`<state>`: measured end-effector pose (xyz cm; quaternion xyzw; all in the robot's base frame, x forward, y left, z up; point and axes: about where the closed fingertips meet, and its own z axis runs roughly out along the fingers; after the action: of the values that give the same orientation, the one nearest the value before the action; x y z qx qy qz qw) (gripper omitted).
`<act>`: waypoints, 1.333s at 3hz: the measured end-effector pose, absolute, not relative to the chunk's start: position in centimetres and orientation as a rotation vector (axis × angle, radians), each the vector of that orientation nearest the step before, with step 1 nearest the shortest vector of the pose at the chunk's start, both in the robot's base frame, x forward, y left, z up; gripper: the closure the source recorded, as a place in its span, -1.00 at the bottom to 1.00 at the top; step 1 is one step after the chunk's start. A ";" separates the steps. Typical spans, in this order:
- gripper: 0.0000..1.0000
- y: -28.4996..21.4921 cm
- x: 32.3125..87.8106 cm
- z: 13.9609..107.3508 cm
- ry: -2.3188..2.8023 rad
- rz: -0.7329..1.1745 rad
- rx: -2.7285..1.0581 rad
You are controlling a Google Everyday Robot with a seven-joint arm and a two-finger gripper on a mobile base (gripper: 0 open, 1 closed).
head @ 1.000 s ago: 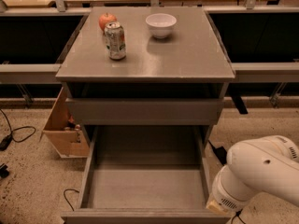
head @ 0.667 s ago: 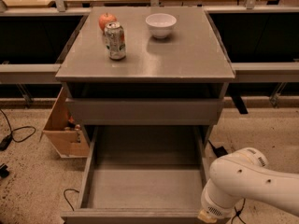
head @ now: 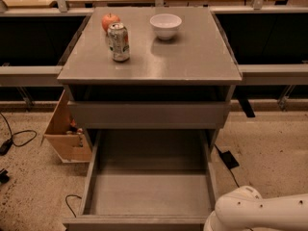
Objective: Close middle drawer
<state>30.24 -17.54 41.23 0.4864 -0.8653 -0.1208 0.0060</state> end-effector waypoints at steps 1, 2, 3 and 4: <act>1.00 -16.6 30.1 37.1 -2.785 -0.492 1.534; 1.00 -15.4 31.5 35.7 -2.871 -0.561 1.604; 1.00 -14.9 32.6 36.1 -2.892 -0.563 1.644; 1.00 -14.5 33.4 36.4 -2.910 -0.561 1.680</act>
Offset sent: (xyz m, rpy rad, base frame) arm 0.0315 0.0317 -0.0673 0.2902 -0.2496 -0.0325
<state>33.45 -14.54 36.40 0.4889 -0.8467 -0.1632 -0.1319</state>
